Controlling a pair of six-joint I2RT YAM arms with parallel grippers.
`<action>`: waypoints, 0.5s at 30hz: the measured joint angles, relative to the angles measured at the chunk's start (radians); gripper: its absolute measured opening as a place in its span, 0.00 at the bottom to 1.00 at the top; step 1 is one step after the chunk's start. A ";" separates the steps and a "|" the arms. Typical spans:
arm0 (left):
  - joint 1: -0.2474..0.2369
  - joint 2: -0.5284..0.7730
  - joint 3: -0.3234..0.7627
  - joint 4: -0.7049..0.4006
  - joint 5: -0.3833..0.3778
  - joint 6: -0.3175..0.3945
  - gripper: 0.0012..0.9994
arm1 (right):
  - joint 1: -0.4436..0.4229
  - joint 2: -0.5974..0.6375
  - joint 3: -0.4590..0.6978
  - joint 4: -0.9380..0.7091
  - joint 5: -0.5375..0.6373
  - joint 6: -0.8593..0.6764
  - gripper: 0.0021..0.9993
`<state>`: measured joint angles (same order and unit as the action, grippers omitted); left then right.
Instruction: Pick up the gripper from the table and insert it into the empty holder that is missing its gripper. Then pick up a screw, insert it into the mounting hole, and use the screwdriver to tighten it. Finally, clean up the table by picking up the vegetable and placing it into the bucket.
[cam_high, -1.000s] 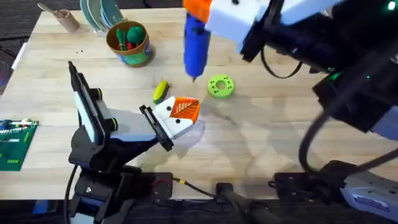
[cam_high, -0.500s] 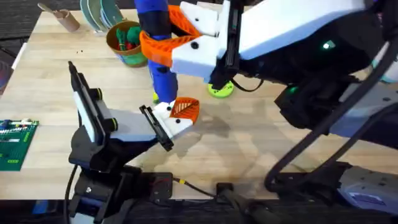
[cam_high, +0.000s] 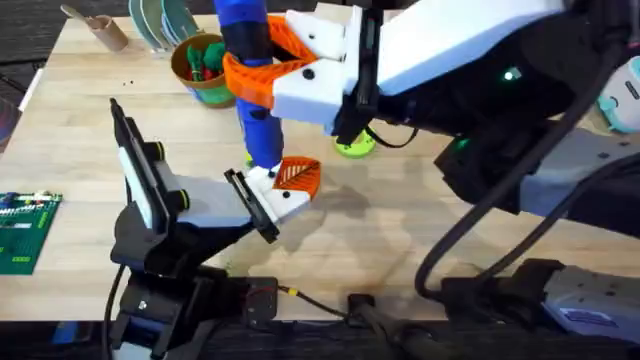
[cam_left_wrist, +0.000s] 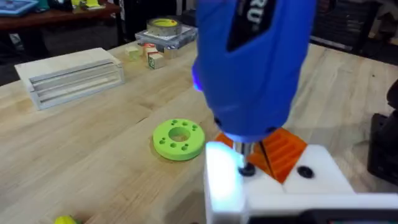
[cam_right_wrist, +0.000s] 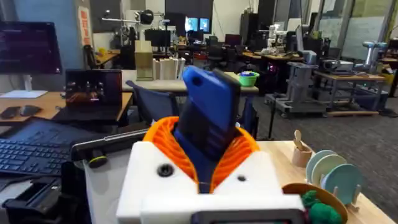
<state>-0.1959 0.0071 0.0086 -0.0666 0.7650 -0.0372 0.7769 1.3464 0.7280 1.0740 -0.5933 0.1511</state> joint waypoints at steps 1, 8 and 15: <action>0.000 0.000 0.000 0.000 0.000 0.000 0.00 | 0.000 0.000 0.000 0.000 0.000 0.003 0.08; 0.000 0.000 0.000 0.000 0.000 0.000 0.00 | 0.000 0.000 0.000 0.002 -0.003 0.033 0.08; 0.000 0.000 0.000 0.000 0.000 0.000 0.00 | 0.000 0.000 0.000 -0.020 -0.003 0.030 0.07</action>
<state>-0.1959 0.0072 0.0086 -0.0666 0.7650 -0.0372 0.7769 1.3468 0.7280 1.0538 -0.5961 0.1814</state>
